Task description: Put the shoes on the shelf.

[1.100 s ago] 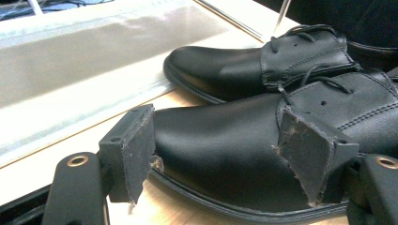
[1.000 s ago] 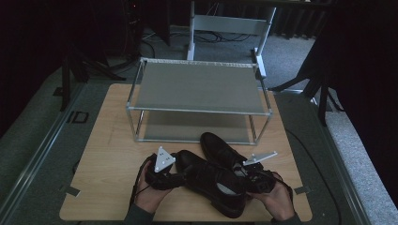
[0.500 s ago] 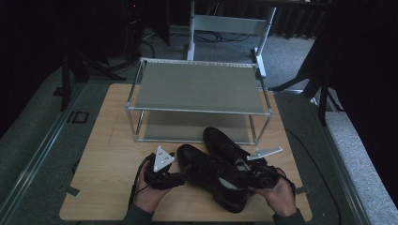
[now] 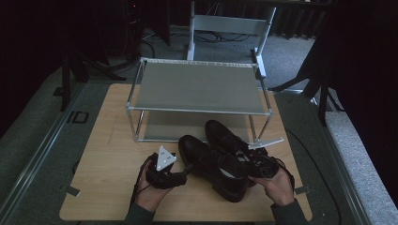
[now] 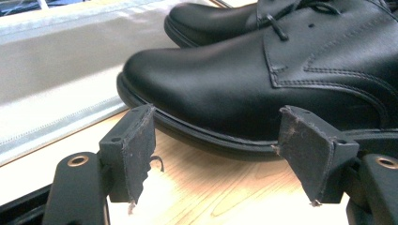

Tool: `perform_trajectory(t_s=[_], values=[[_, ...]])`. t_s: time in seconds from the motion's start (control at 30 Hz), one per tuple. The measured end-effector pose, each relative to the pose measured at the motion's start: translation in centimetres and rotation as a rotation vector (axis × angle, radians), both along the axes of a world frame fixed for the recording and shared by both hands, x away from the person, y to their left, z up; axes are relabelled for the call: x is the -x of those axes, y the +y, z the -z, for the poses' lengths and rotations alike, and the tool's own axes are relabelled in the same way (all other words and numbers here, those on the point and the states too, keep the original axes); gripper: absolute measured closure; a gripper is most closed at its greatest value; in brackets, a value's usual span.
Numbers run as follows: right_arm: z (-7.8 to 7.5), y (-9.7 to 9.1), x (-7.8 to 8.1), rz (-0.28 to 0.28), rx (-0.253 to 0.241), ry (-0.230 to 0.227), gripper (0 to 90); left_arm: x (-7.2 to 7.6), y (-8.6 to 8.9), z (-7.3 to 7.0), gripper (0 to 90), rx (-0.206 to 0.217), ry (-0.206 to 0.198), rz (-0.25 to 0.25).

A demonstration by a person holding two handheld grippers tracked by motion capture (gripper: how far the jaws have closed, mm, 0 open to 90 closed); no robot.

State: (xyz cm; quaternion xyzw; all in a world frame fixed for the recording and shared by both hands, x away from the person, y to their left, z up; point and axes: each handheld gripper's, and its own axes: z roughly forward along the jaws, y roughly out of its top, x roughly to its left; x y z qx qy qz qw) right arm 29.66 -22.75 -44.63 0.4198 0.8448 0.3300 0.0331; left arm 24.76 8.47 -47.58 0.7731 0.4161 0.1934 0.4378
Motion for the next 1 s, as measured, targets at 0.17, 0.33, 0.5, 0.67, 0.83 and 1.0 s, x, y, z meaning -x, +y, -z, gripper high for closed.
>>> perform_trajectory(t_s=[0.17, 0.33, 0.5, 0.67, 0.83, 1.0], values=[[-0.1, 0.4, -0.6, 0.016, 0.015, -0.014, 80.8, -0.2, -0.2, 0.0, 28.5, -0.009, 0.002, 0.006], [-0.2, 0.6, -1.2, 0.031, 0.016, -0.021, 80.8, -0.7, -0.3, 0.2, 28.7, -0.009, 0.009, 0.005], [-0.2, 0.9, -1.8, 0.056, 0.019, -0.032, 80.8, -1.3, -0.4, 0.4, 32.3, 0.0, 0.006, -0.022], [-0.4, 1.0, -2.3, 0.082, 0.016, -0.036, 80.7, -1.7, -0.6, 0.7, 33.7, 0.015, 0.02, -0.025], [-0.5, 1.4, -2.7, 0.108, 0.023, -0.048, 80.8, -2.2, -0.8, 0.8, 35.0, 0.03, 0.034, -0.025], [-0.5, 1.7, -3.2, 0.128, 0.015, -0.047, 80.8, -2.5, -1.0, 1.0, 35.5, 0.021, 0.035, -0.027]])
